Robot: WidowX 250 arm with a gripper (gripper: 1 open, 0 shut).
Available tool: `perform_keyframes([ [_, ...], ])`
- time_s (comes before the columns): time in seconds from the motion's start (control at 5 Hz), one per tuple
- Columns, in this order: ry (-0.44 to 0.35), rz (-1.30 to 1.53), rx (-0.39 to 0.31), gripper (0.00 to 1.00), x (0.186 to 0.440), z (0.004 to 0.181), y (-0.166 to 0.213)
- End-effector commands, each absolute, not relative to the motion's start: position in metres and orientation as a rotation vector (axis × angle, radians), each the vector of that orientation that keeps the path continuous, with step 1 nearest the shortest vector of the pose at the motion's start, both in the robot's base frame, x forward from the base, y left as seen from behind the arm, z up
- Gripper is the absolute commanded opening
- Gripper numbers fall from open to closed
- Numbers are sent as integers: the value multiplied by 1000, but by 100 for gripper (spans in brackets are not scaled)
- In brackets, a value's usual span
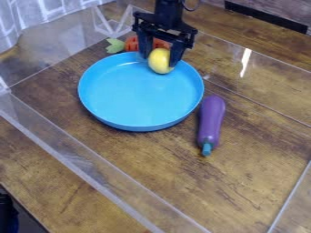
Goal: Remove the lemon from the blue tray and put it on the table
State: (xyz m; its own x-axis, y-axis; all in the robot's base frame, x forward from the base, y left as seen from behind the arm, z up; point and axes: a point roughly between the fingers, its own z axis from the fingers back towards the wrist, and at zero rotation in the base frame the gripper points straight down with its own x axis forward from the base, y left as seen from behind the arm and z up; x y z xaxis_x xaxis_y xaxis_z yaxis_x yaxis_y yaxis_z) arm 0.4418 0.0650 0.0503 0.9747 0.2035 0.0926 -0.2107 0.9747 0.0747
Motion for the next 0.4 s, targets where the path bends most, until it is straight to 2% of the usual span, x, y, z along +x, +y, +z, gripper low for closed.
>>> perform_keyframes([
  [0.0, -92, 183, 79, 0, 444, 51, 50],
  [0.2, -88, 179, 78, 0, 444, 49, 48],
])
